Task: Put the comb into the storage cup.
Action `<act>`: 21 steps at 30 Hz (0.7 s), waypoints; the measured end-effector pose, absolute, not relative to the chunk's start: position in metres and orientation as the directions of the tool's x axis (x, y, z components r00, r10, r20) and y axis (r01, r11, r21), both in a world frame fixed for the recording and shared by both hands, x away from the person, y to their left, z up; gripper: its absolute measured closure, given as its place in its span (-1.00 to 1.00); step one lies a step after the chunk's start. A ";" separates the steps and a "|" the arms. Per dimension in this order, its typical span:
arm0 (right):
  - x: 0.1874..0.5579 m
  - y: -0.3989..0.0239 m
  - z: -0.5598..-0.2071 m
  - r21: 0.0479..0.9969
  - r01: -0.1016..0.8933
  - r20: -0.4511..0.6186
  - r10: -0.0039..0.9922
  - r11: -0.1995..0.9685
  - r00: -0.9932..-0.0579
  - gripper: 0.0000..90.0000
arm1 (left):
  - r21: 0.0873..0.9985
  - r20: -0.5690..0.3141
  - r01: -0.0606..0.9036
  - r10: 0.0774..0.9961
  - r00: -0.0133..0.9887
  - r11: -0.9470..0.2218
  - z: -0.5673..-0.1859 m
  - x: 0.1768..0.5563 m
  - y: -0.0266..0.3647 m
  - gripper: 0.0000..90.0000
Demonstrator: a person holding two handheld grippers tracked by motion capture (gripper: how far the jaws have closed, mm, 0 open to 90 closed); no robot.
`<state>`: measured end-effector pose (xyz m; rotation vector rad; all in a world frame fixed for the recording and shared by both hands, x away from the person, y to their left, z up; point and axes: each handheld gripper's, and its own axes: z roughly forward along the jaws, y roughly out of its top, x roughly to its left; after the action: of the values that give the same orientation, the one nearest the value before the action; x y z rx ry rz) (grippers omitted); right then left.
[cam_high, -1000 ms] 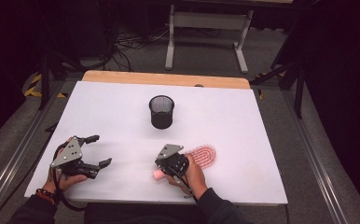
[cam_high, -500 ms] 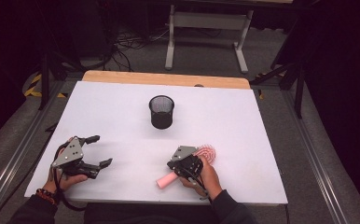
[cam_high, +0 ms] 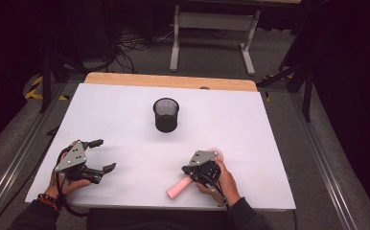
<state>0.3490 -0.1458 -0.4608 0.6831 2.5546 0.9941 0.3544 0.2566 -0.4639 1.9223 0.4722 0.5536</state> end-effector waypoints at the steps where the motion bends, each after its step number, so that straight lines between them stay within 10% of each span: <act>1: 0.348 -0.144 -0.461 0.692 0.314 -0.126 0.536 0.651 -0.835 0.99 | 0.918 0.166 0.076 0.553 0.817 -0.389 -0.464 0.354 0.257 -0.80; 21: 0.323 -0.114 -0.461 0.692 0.248 -0.093 0.424 0.678 -0.901 1.00 | 0.915 0.166 0.079 0.546 0.821 -0.396 -0.464 0.354 0.256 -0.80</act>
<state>0.3230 -0.1140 -0.4610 0.5399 2.6462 1.0383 0.3542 0.2558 -0.4639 1.9326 0.4672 0.5466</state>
